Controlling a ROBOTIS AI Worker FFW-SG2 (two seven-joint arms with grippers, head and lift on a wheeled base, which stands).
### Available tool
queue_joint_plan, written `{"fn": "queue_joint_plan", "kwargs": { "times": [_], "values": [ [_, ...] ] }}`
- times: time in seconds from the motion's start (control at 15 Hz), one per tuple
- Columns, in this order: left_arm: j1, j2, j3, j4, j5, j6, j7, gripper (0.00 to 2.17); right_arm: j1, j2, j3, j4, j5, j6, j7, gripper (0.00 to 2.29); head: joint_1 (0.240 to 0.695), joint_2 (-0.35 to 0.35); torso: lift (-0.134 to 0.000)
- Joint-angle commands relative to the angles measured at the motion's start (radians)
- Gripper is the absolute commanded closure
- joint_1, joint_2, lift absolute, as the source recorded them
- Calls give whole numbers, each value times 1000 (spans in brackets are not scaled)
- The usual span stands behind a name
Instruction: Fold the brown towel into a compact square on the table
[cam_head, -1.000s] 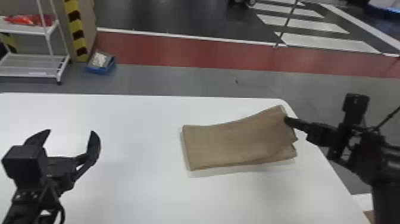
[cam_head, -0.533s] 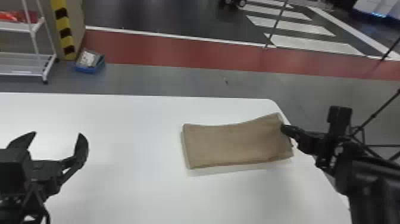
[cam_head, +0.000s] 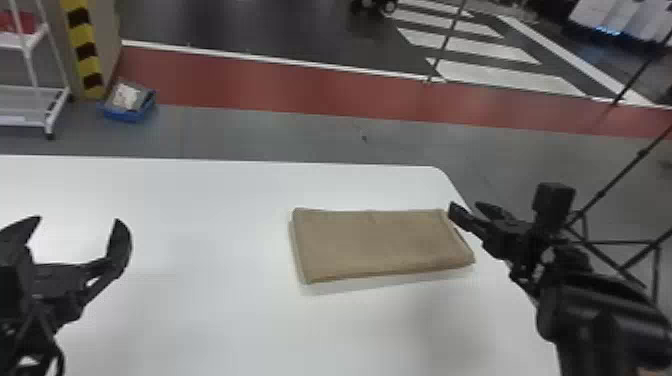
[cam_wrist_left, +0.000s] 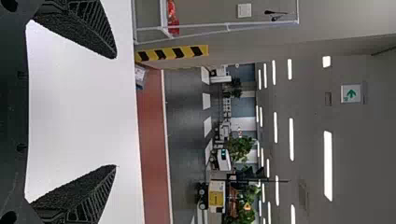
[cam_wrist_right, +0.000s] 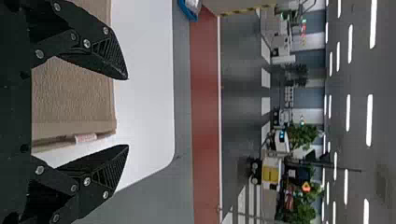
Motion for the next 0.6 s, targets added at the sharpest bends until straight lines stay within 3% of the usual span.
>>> {"fn": "queue_joint_plan", "kwargs": {
  "times": [0.0, 0.07, 0.13, 0.4, 0.53],
  "values": [
    [-3, 0, -2, 0, 0, -6, 0, 29, 45, 13, 41, -42, -16, 42, 38, 1386, 695, -305, -110],
    [-3, 0, 0, -1, 0, -6, 0, 29, 65, 22, 69, -59, -16, 76, 50, 1818, 695, -278, -110],
    [-3, 0, 2, -3, 0, -6, 0, 29, 81, 40, 81, -79, -16, 94, 59, 1980, 695, -264, -110],
    [-3, 0, 3, -3, 2, -6, 0, 29, 138, 96, 140, -144, -17, 156, 67, 2017, 695, -202, -110],
    [-3, 0, 2, -3, 2, -6, 0, 29, 137, 103, 166, -136, -13, 153, 55, 2017, 695, -169, -110]
  ]
}}
